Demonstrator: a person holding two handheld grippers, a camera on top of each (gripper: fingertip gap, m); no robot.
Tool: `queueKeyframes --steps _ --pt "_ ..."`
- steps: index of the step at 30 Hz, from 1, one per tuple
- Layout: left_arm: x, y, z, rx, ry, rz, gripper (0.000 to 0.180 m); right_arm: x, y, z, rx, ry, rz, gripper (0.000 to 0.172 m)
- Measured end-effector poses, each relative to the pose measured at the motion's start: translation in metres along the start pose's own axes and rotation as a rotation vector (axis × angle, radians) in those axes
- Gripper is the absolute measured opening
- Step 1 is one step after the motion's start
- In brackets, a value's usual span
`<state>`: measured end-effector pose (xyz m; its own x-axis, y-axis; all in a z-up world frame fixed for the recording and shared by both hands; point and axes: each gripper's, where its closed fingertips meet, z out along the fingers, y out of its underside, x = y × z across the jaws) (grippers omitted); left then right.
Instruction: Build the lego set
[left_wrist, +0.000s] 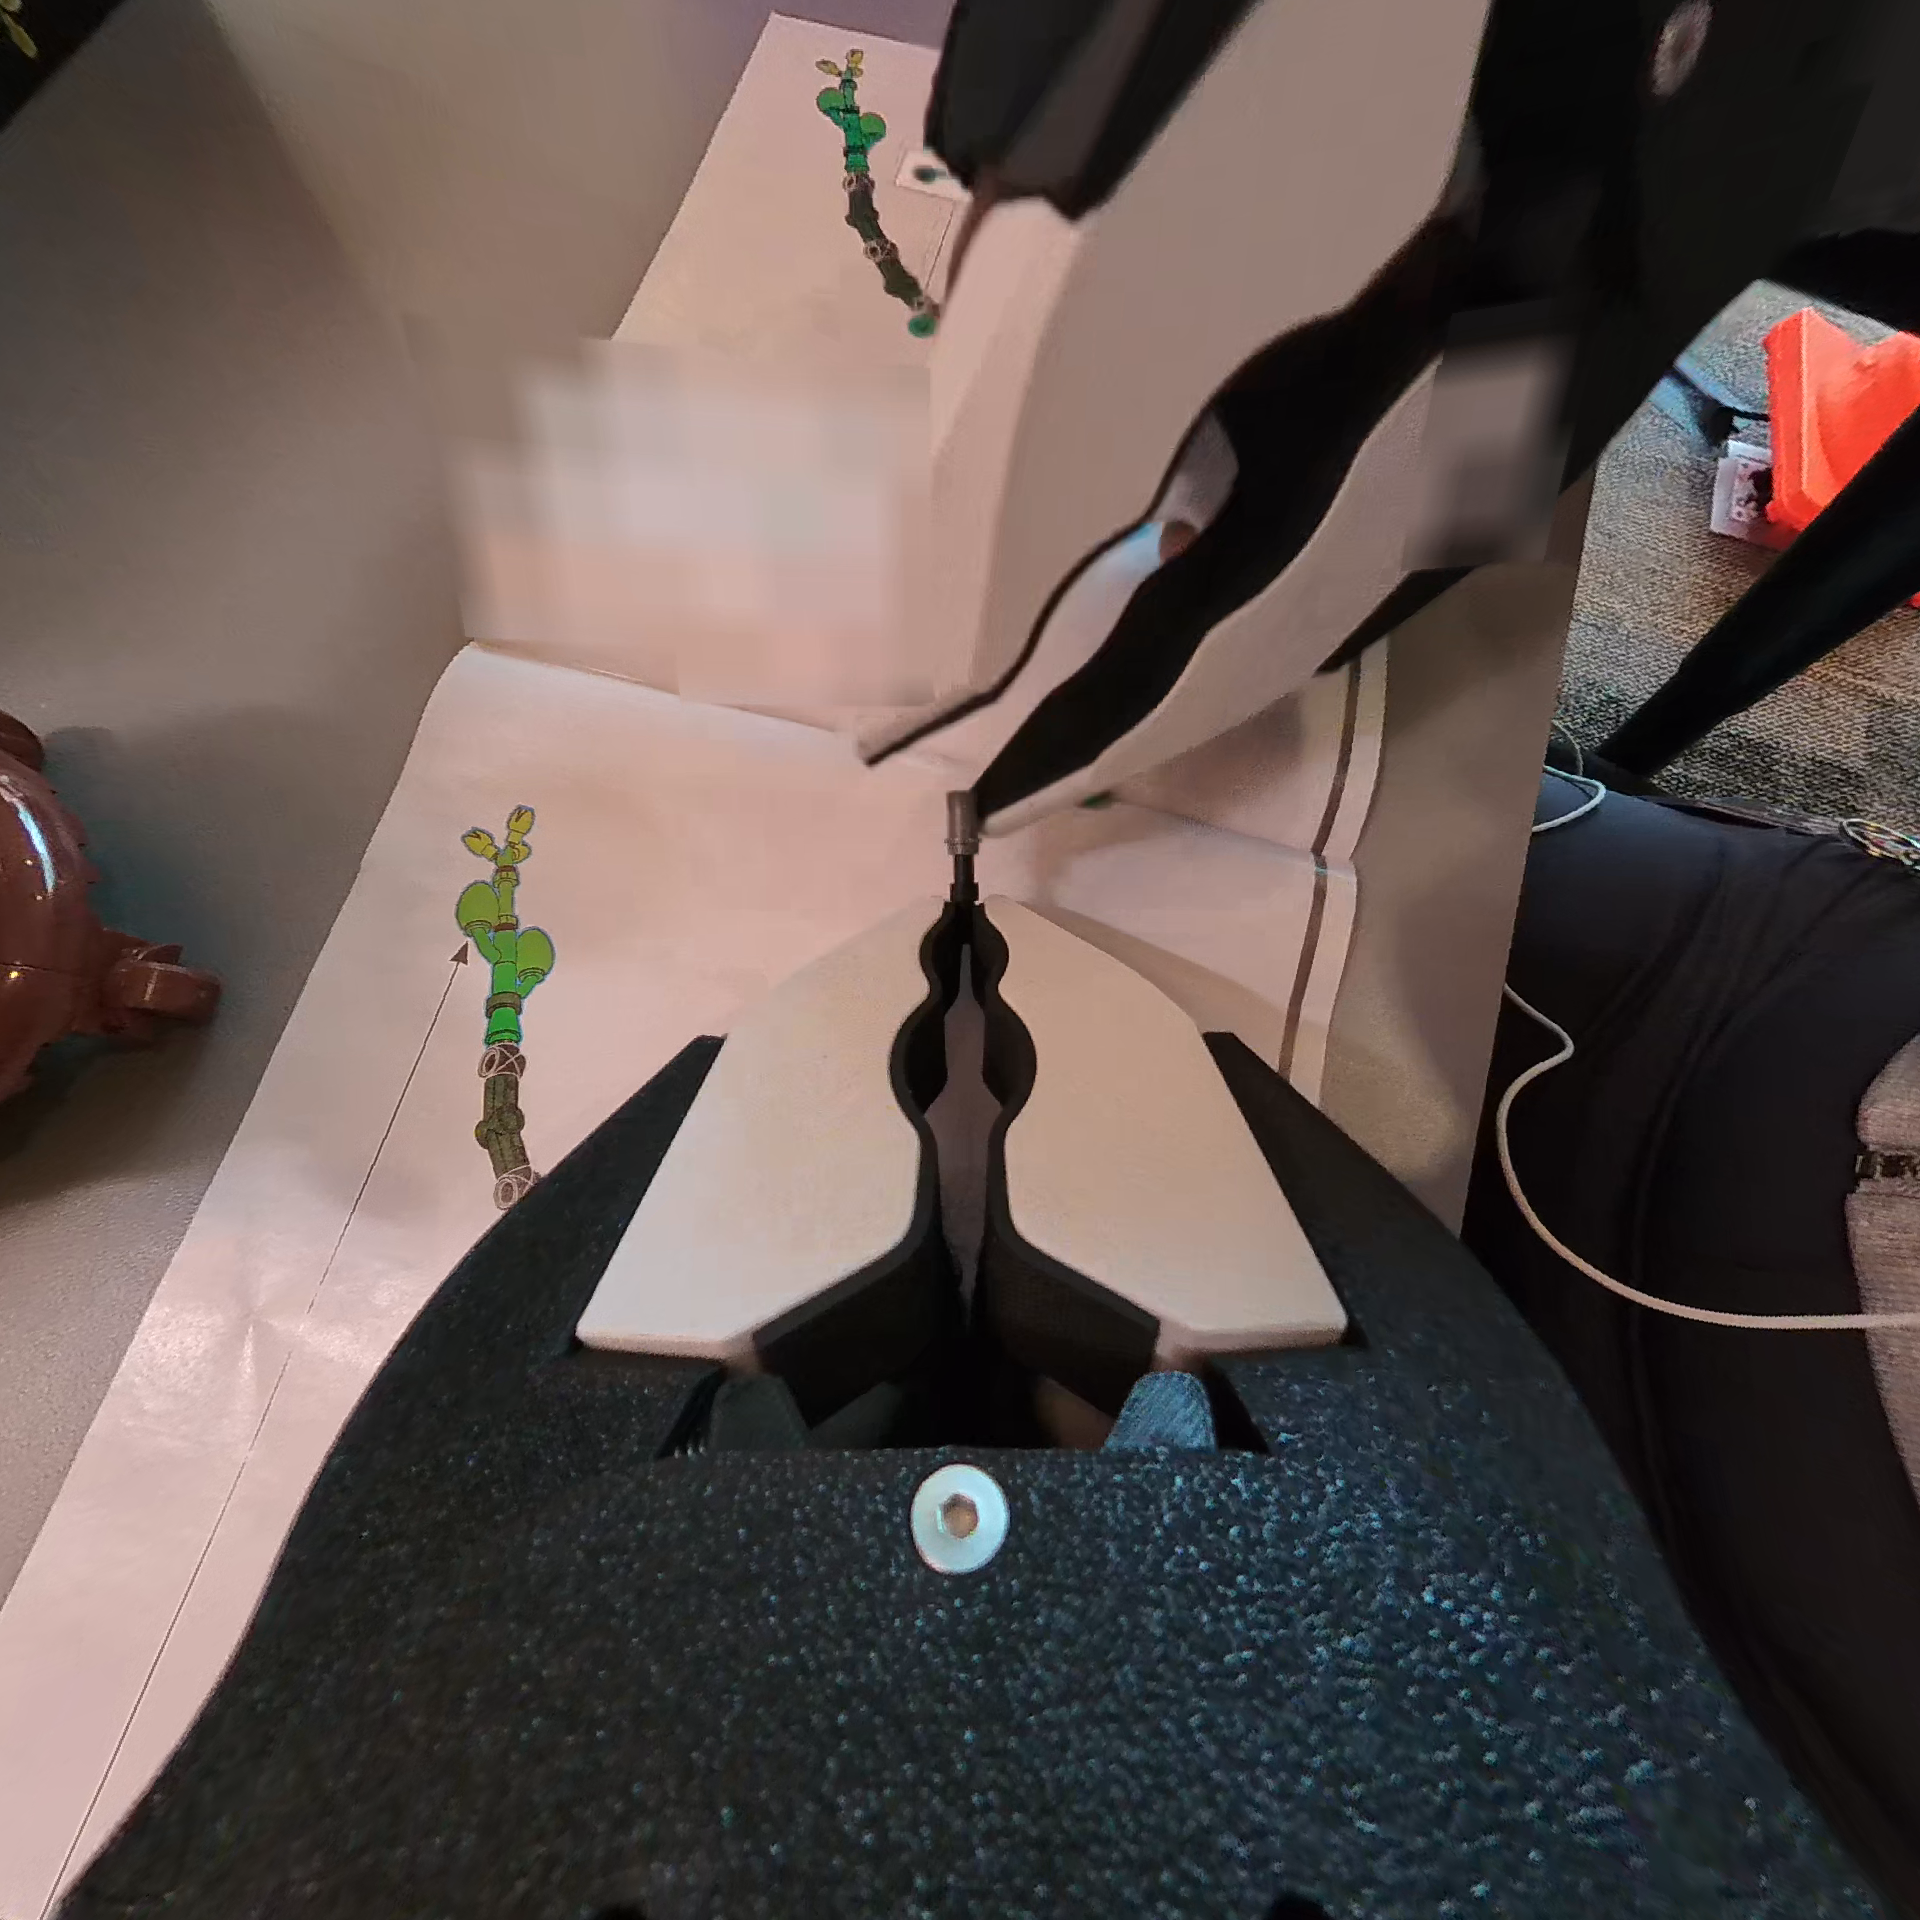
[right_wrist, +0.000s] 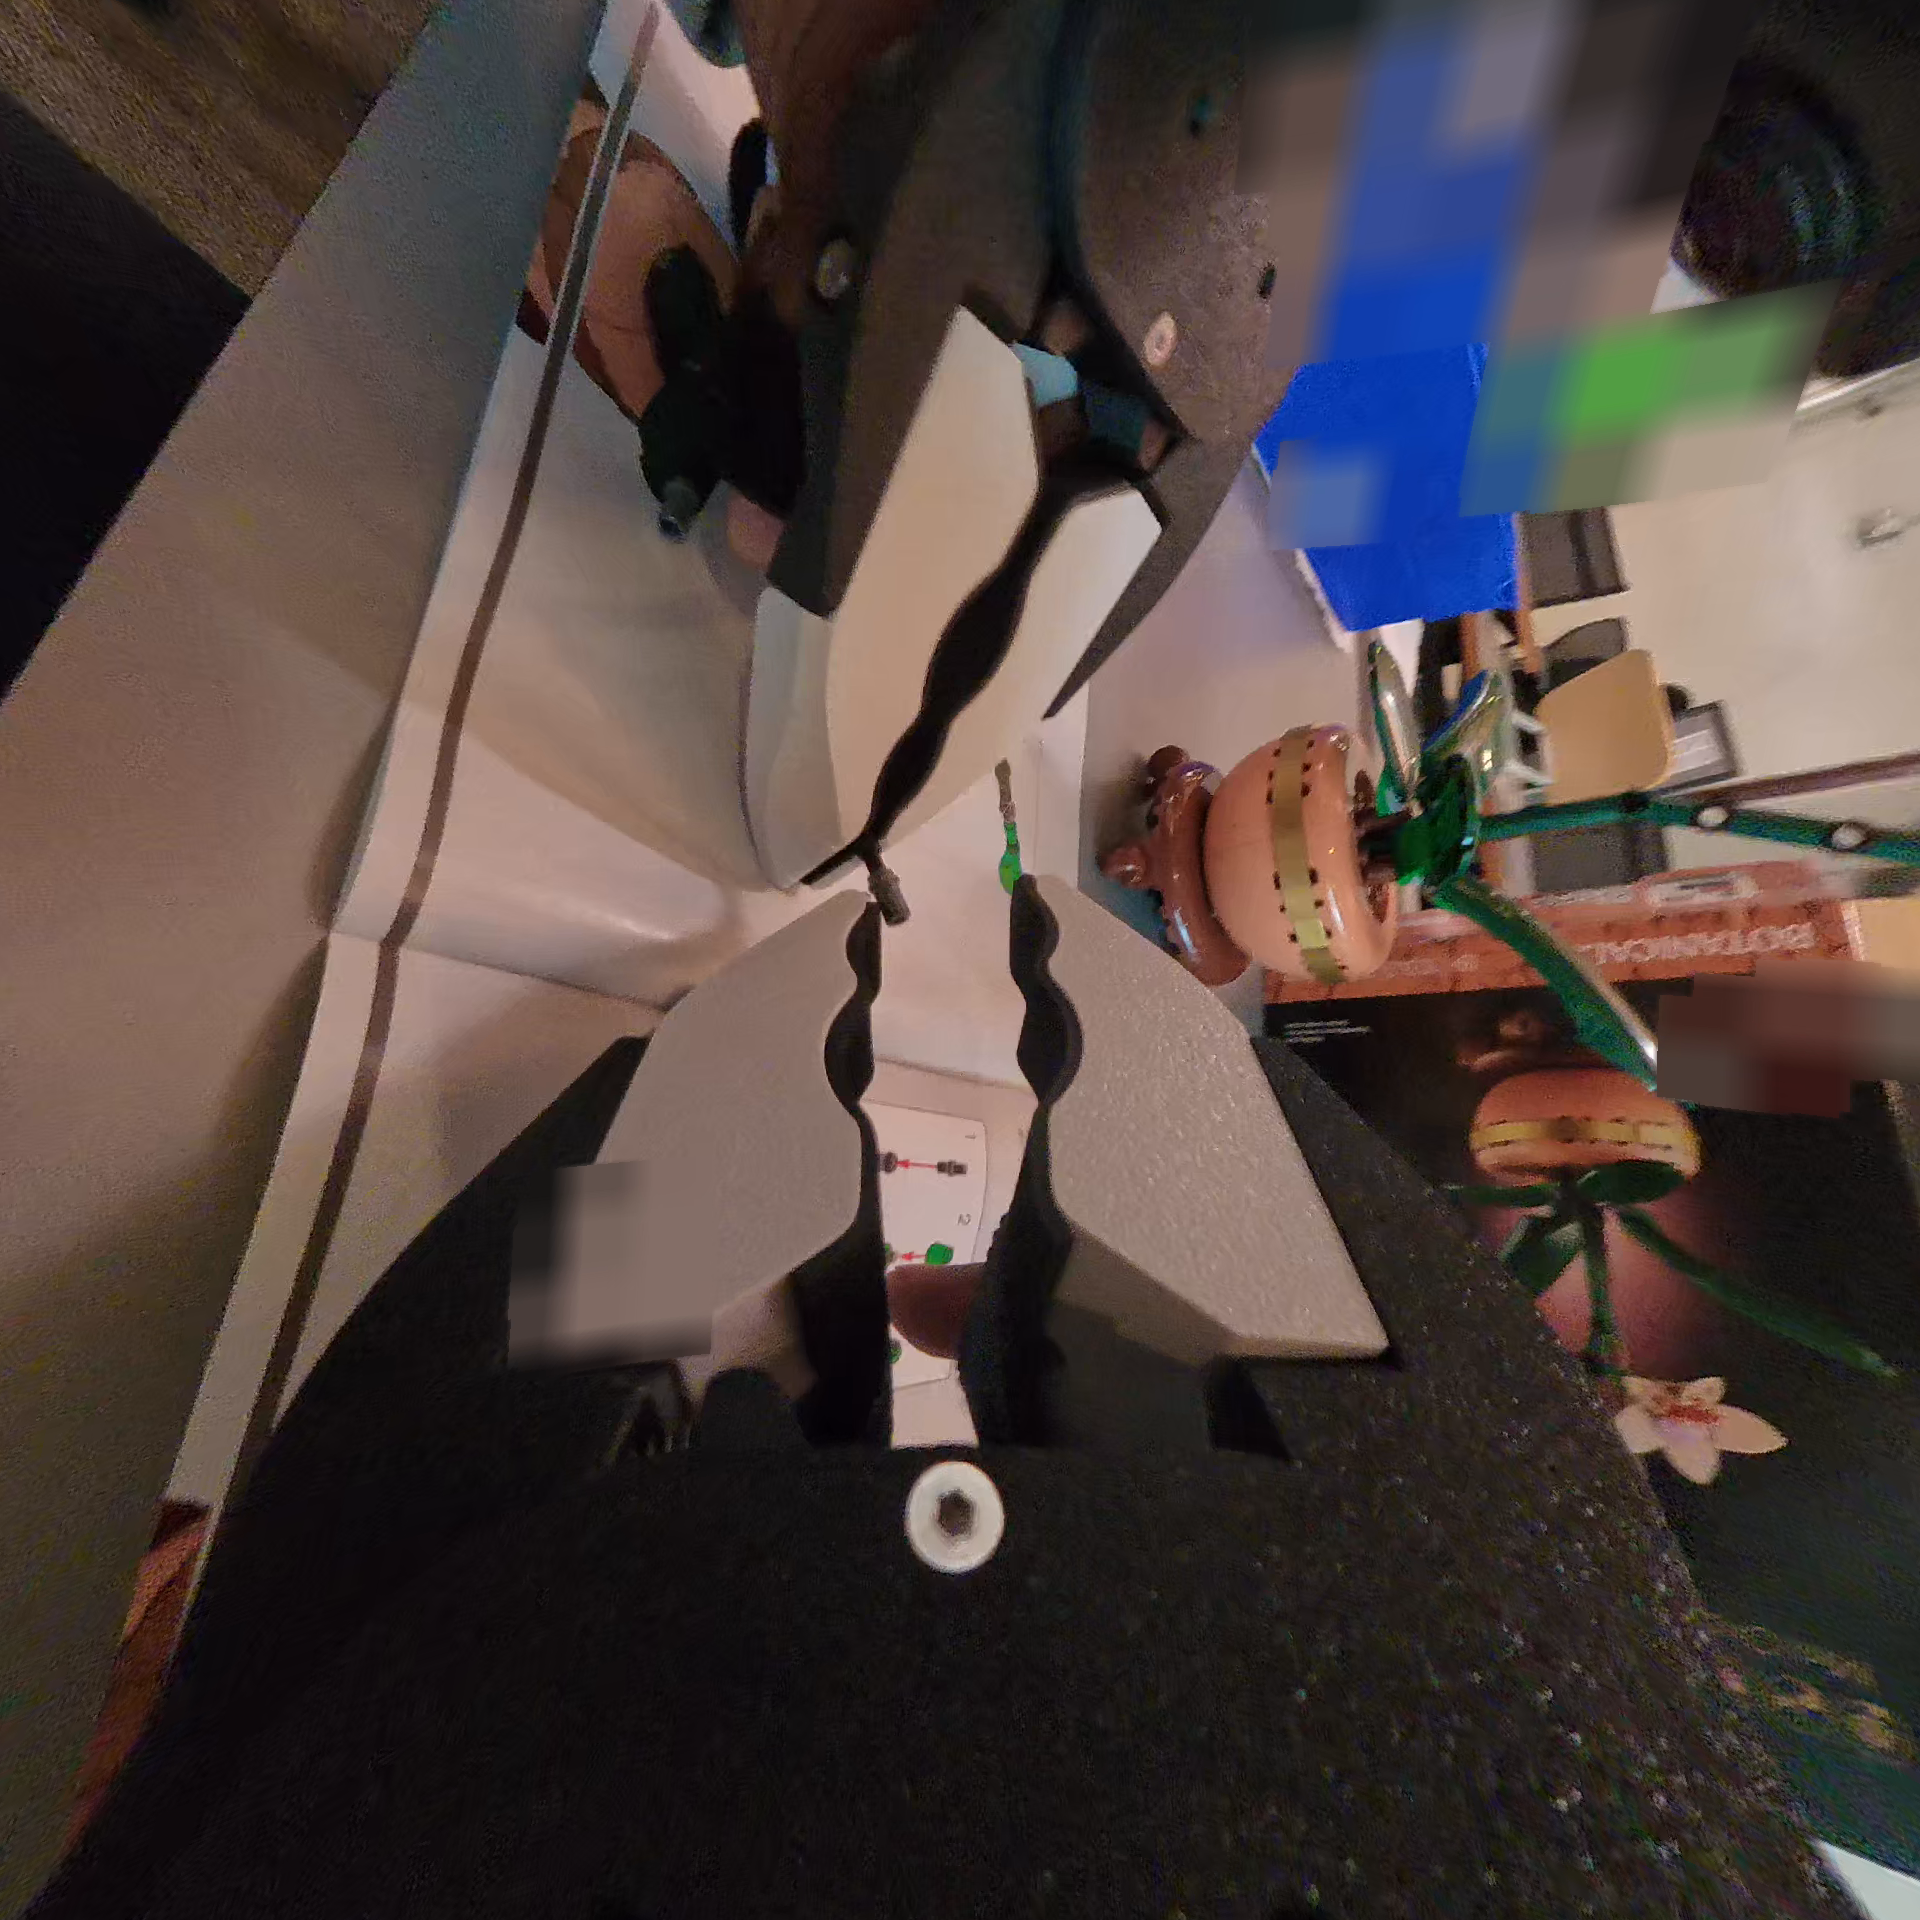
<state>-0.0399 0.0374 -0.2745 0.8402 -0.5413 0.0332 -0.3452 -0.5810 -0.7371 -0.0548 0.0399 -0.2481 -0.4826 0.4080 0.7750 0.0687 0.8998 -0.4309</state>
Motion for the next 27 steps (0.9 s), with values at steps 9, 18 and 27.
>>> queueKeyframes --steps 9,18,27 --pt "0.001 0.000 0.000 0.000 0.013 0.004 0.001 -0.010 0.004 -0.001 0.028 -0.099 0.073 0.009" --pt "0.004 0.000 0.000 -0.001 0.022 0.028 0.001 -0.013 0.003 0.002 0.009 -0.100 0.017 0.004" --pt "0.004 0.000 -0.001 -0.001 0.024 0.031 0.000 -0.014 0.001 0.003 -0.002 -0.083 -0.001 0.004"
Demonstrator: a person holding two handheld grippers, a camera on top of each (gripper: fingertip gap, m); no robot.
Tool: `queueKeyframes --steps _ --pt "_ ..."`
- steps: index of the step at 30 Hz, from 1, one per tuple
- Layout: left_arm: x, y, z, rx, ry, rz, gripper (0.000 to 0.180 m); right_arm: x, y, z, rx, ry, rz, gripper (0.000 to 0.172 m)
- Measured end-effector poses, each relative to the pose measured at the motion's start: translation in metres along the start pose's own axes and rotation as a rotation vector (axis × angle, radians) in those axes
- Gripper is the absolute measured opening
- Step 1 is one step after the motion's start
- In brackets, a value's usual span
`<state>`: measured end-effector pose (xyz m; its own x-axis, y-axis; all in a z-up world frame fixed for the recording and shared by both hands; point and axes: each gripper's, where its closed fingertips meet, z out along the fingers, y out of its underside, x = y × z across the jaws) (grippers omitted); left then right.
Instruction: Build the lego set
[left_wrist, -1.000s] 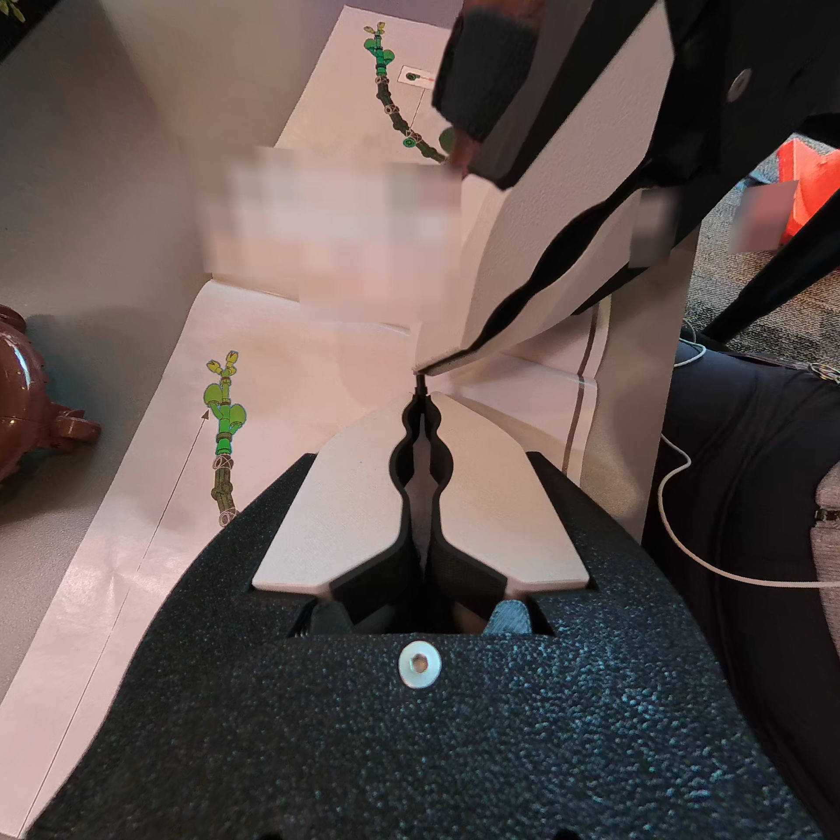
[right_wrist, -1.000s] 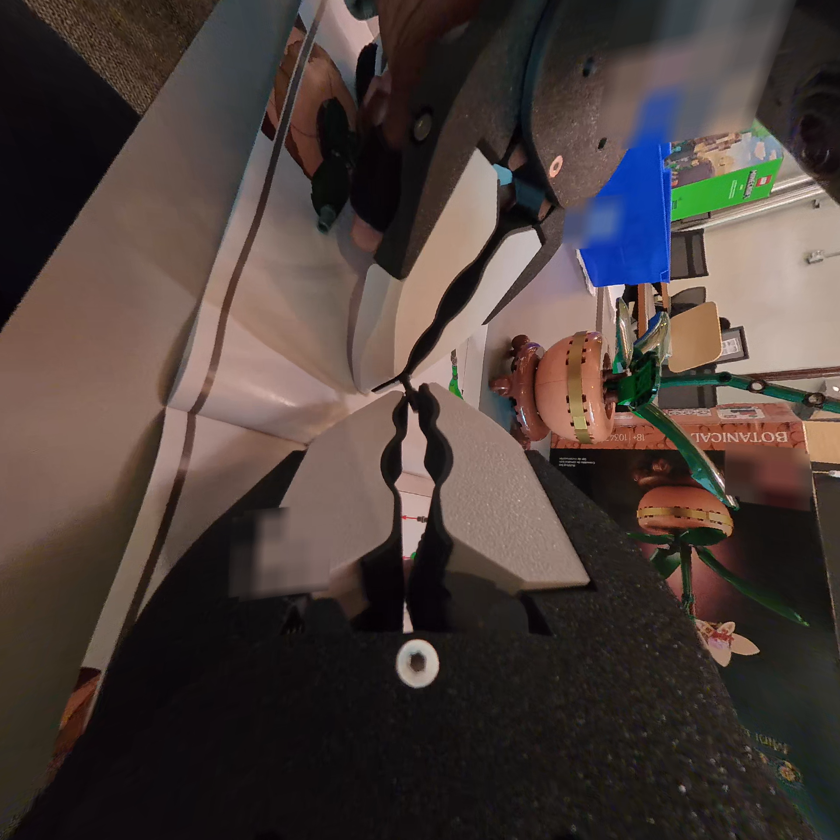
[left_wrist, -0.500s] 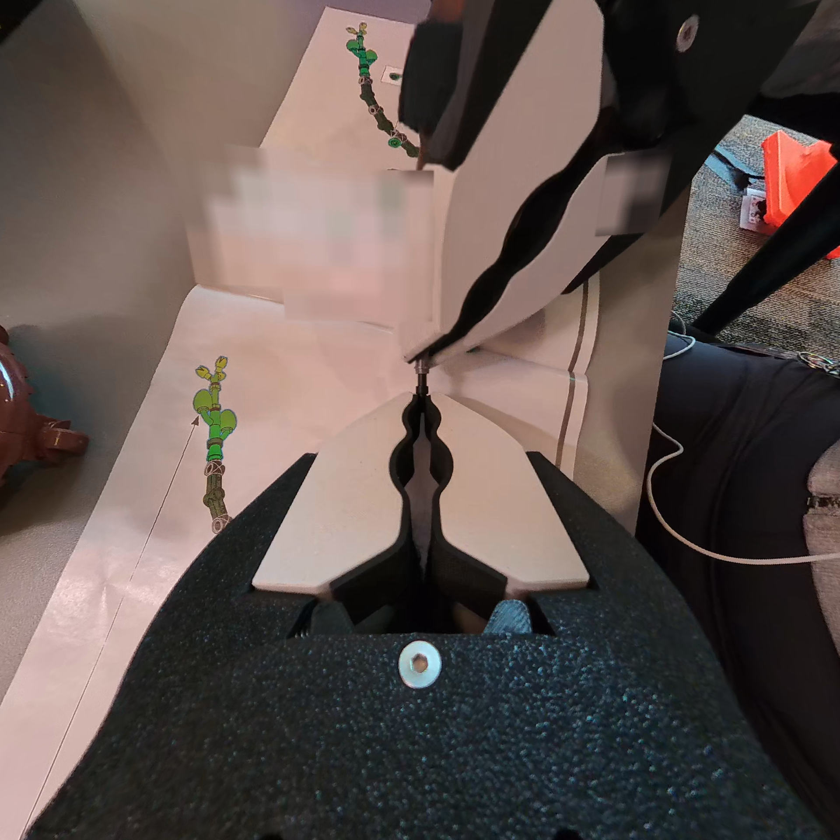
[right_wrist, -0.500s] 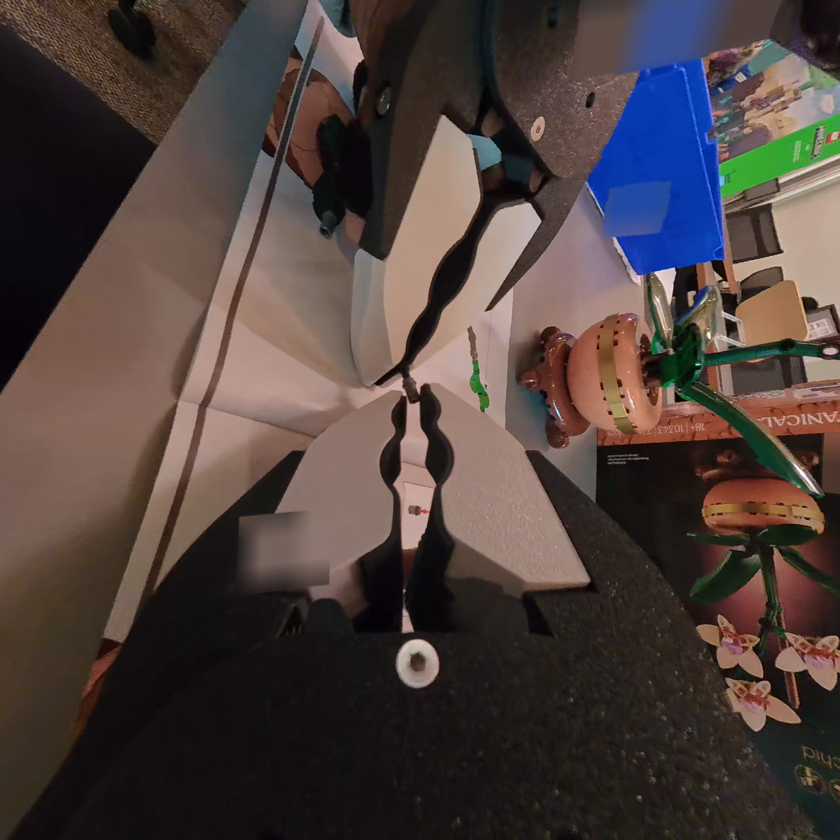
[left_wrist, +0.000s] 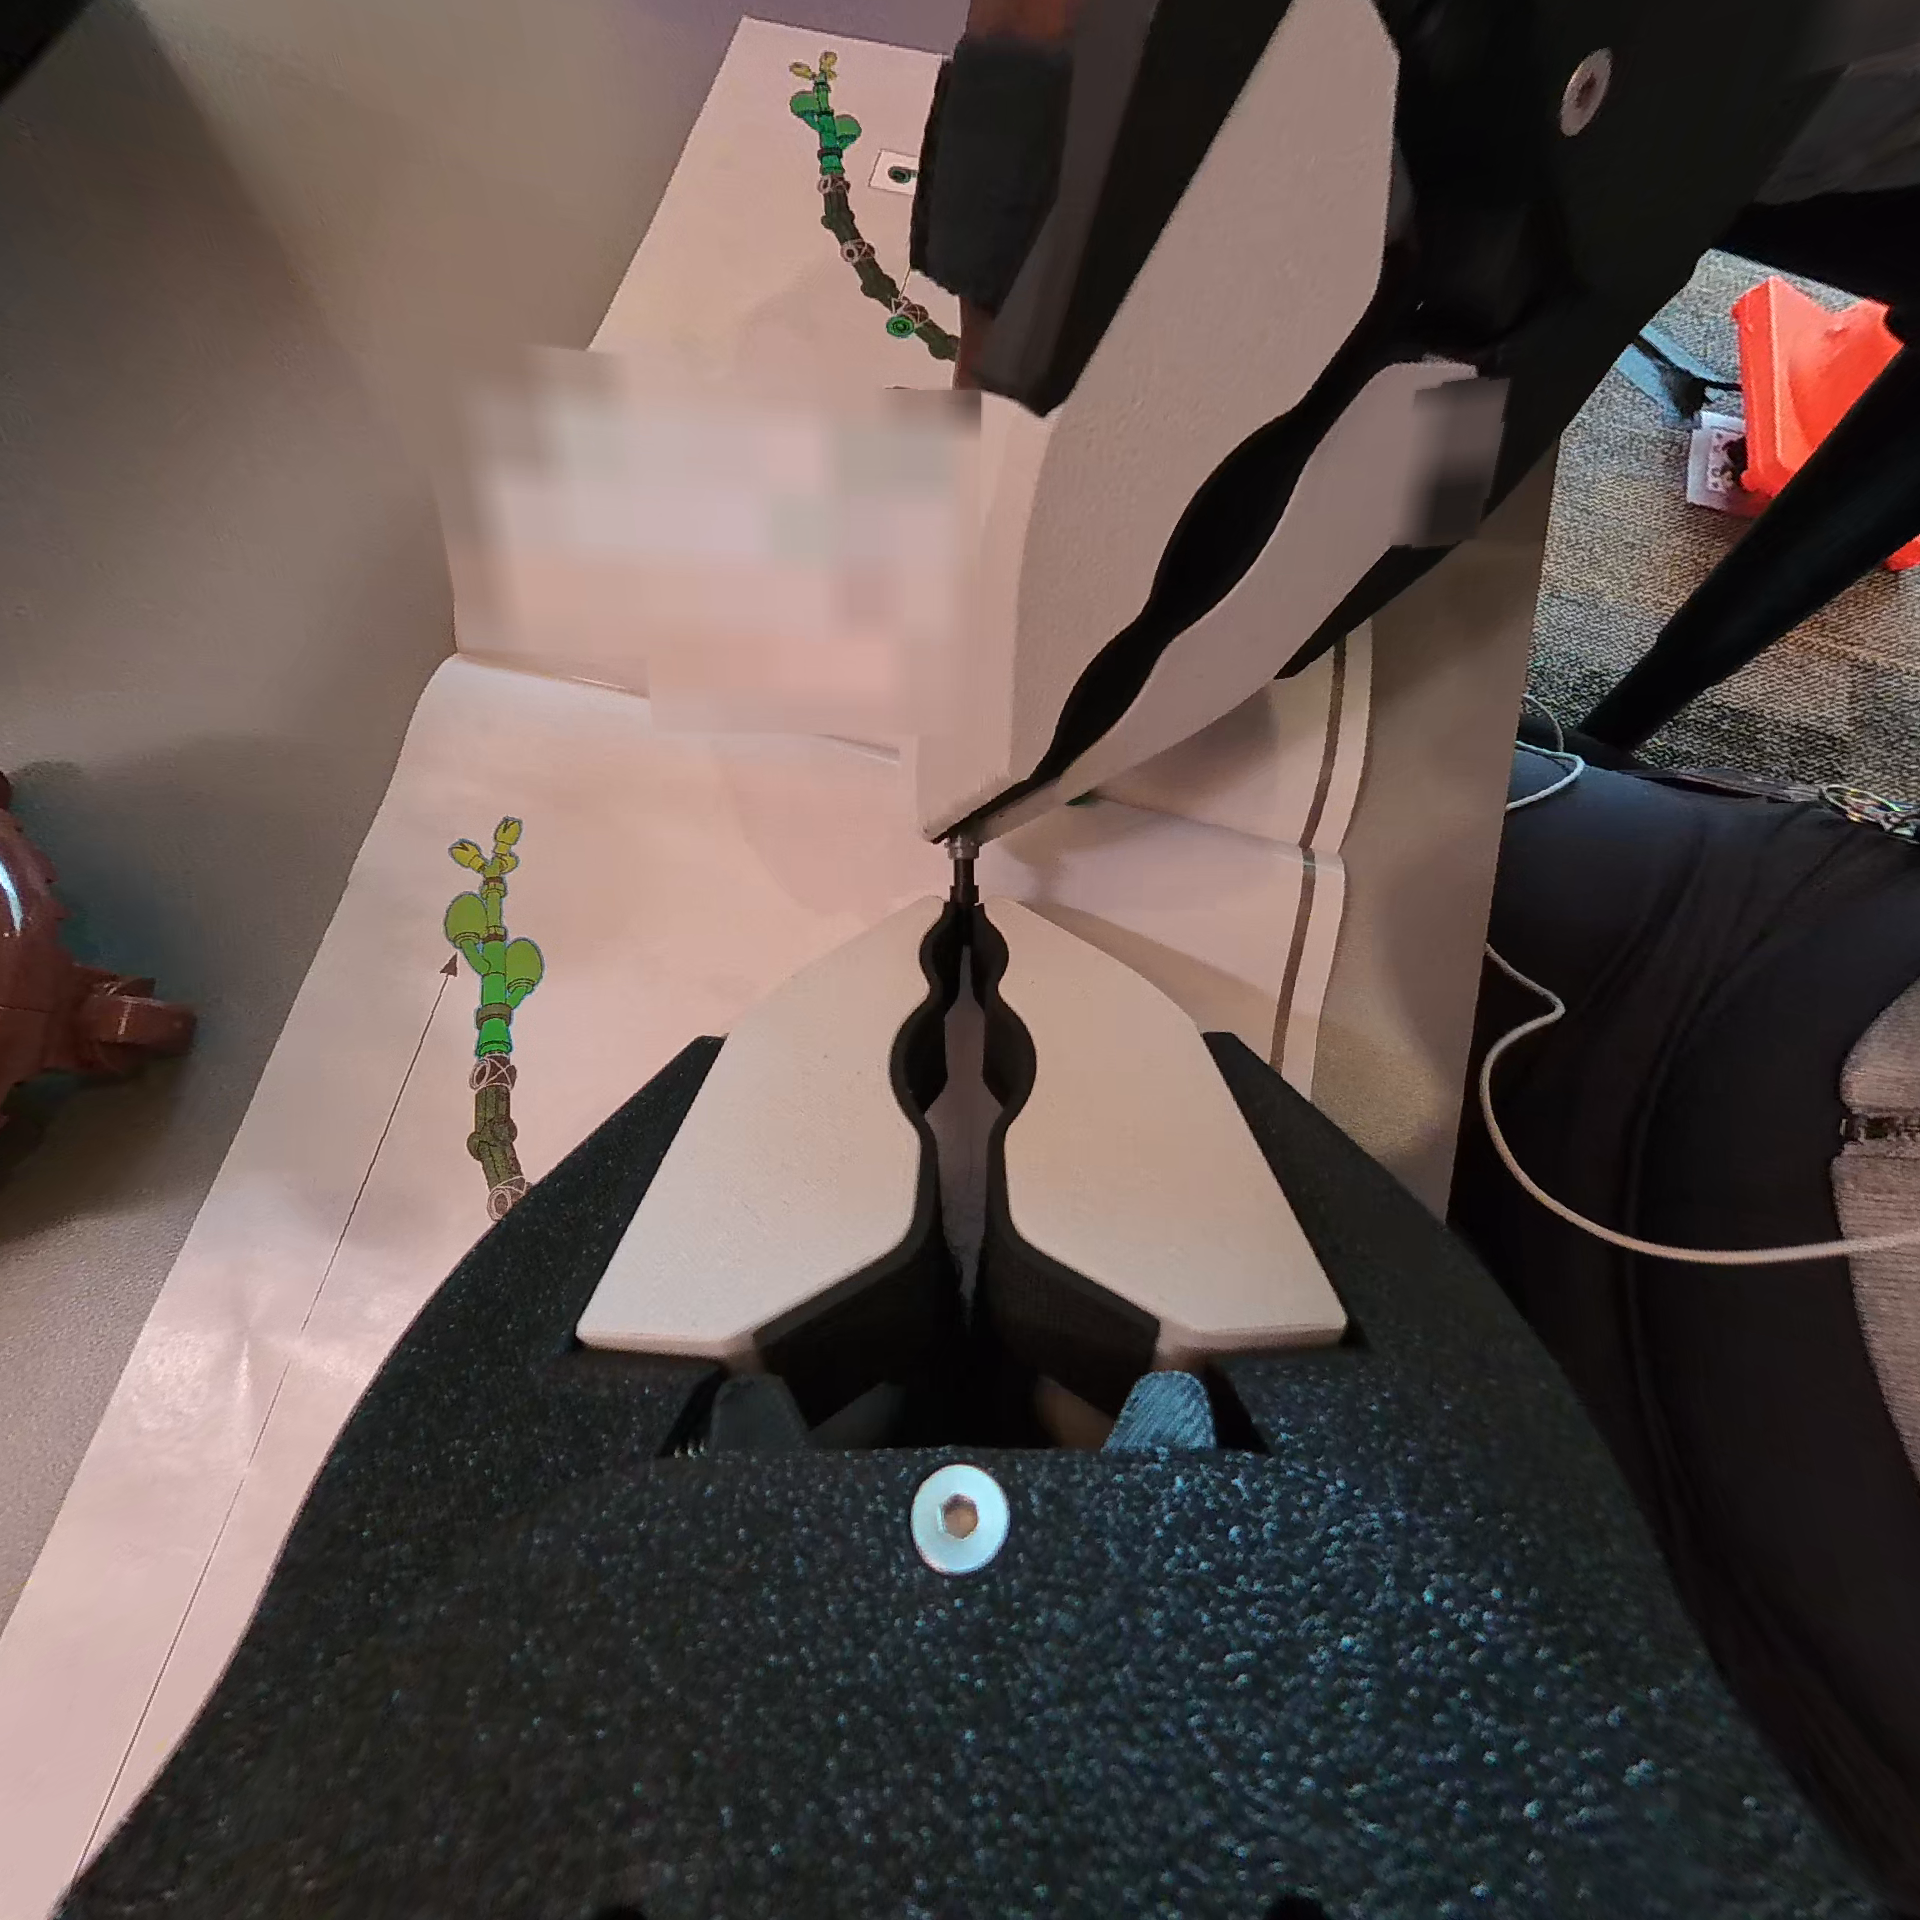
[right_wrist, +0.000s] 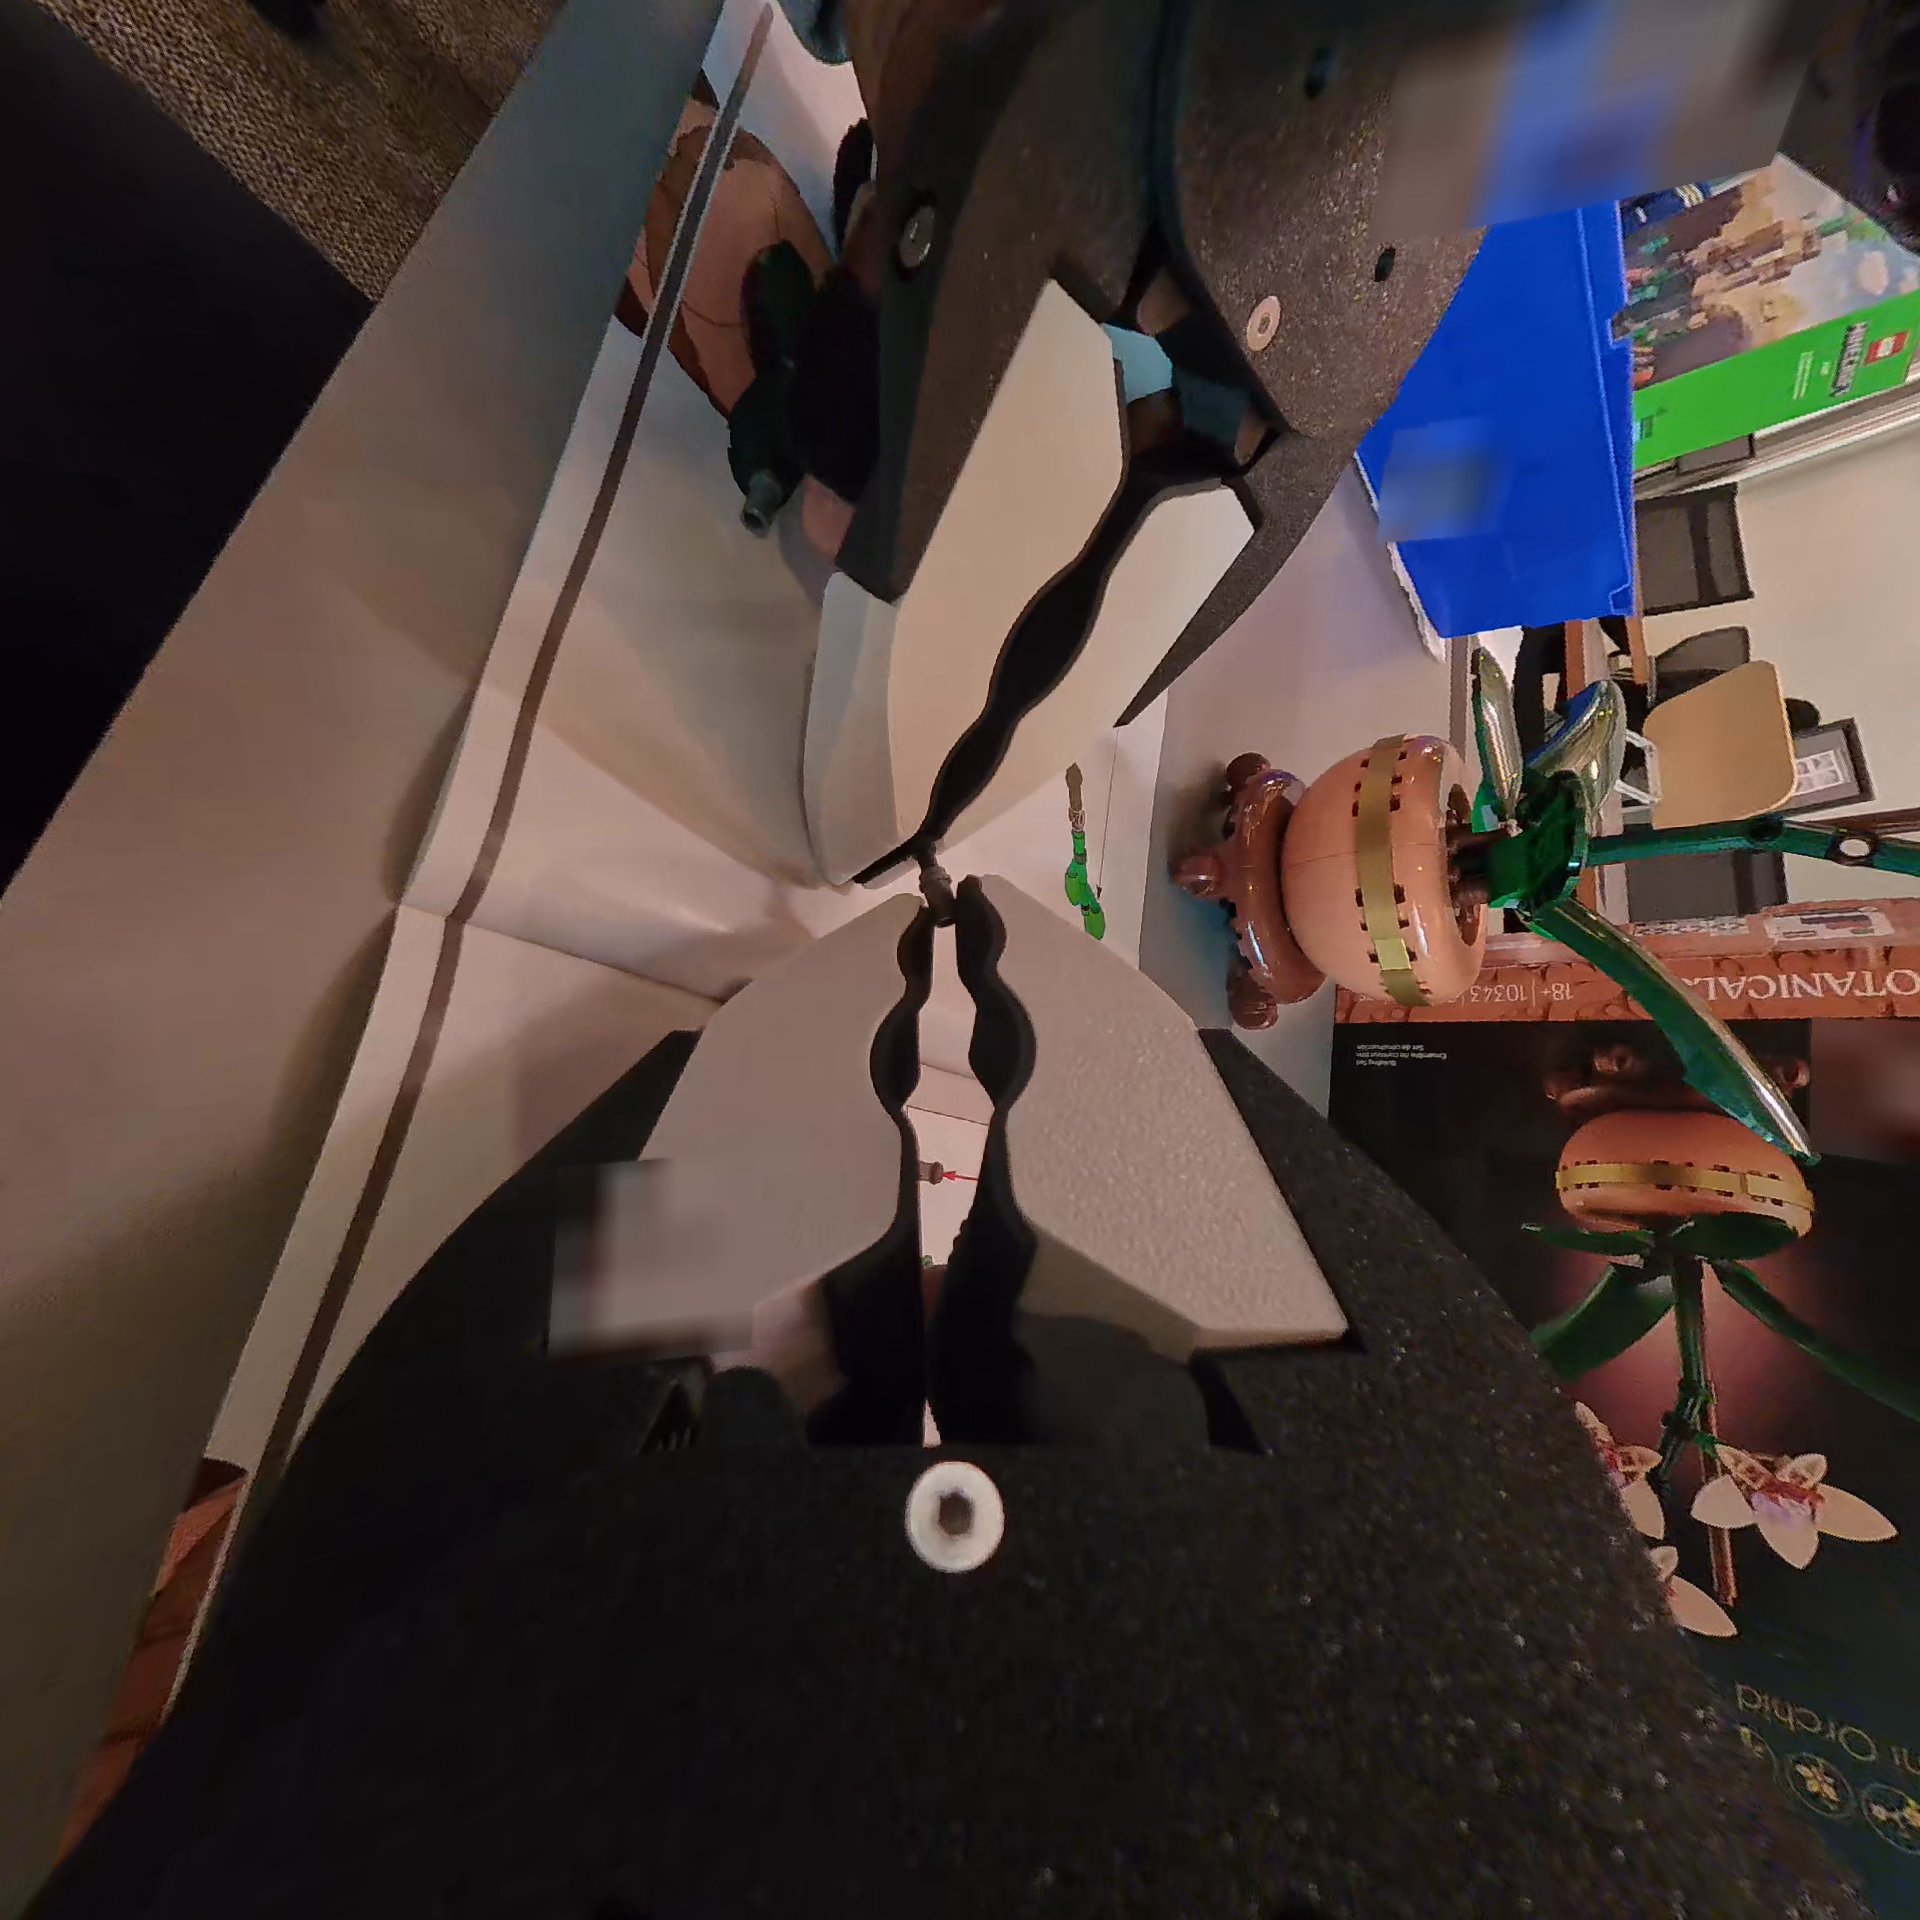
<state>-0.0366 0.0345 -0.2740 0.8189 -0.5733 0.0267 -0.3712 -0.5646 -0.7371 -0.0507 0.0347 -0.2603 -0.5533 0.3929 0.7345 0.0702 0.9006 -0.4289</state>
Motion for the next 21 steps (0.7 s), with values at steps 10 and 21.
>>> queueKeyframes --steps 10,21 --pt "0.0002 0.0000 0.0004 0.000 0.006 0.001 0.000 -0.0012 -0.0032 0.0001 -0.011 0.016 -0.023 0.004" --pt "0.0012 0.0008 -0.0006 0.000 0.011 0.000 0.000 -0.0022 -0.0030 0.0034 -0.043 0.033 -0.055 0.004"
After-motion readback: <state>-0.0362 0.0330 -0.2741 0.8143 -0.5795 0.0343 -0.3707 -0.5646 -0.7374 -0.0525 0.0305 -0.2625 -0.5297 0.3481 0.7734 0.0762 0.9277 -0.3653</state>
